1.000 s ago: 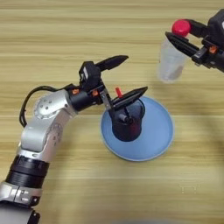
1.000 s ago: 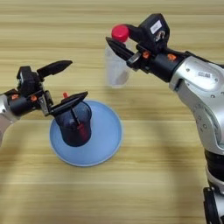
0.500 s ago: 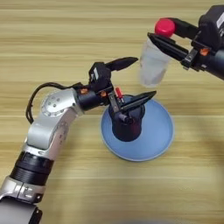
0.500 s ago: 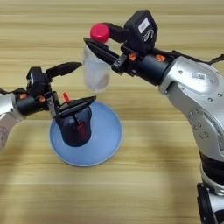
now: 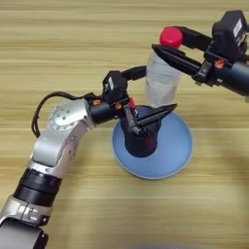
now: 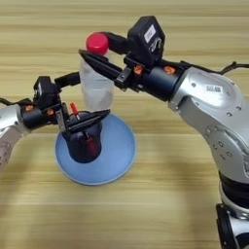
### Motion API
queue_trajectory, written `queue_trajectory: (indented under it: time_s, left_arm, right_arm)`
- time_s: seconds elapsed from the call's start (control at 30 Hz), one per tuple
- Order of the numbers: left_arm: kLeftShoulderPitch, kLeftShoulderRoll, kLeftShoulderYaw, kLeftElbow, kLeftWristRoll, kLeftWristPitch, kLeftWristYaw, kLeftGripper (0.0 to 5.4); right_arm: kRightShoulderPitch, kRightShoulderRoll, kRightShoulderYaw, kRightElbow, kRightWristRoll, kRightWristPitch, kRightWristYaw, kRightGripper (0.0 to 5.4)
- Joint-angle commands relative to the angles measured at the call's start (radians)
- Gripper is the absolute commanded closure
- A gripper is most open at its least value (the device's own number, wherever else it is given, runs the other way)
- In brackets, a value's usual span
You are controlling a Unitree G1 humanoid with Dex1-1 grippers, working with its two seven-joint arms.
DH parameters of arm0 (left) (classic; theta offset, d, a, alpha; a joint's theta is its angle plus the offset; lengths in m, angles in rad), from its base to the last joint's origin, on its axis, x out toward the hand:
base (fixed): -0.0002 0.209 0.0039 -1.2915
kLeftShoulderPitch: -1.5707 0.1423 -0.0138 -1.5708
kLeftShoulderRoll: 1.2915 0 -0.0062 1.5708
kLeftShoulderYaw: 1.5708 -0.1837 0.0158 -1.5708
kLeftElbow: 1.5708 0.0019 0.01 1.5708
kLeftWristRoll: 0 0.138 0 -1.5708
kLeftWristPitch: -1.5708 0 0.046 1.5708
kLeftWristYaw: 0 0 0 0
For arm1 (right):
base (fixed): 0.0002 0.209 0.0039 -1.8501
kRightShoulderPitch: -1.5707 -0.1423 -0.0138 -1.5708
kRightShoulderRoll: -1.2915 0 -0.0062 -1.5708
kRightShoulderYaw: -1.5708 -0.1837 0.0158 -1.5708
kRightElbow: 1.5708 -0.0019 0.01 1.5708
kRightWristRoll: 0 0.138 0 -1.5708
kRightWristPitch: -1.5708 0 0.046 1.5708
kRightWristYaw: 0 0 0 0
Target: Move the objects on the table
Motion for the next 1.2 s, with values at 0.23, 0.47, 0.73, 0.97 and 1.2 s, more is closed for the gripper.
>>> queue_trajectory:
  time_s: [0.23, 0.47, 0.73, 0.97, 1.2]
  left_arm:
    - [-0.019, -0.004, 0.000, 0.002, 0.017, 0.000, 0.002, 0.80]
    - [-0.021, -0.004, 0.001, 0.007, 0.018, -0.002, 0.006, 1.64]
    - [-0.022, -0.005, 0.002, 0.012, 0.020, -0.007, 0.006, 2.17]
    - [-0.020, -0.008, 0.009, 0.016, 0.024, -0.010, 0.004, 2.32]
    - [-0.021, -0.010, 0.013, 0.019, 0.026, -0.013, 0.002, 2.38]
  right_arm:
    - [-0.035, -0.007, -0.005, -0.023, 0.013, -0.005, -0.012, 3.53]
    - [-0.033, -0.010, -0.007, -0.019, 0.014, -0.009, -0.012, 3.53]
    - [-0.028, -0.011, -0.010, -0.015, 0.015, -0.012, -0.010, 3.54]
    - [-0.024, -0.007, -0.005, -0.015, 0.017, -0.011, -0.013, 3.54]
    - [-0.019, -0.011, 0.000, -0.014, 0.015, -0.016, -0.016, 2.30]
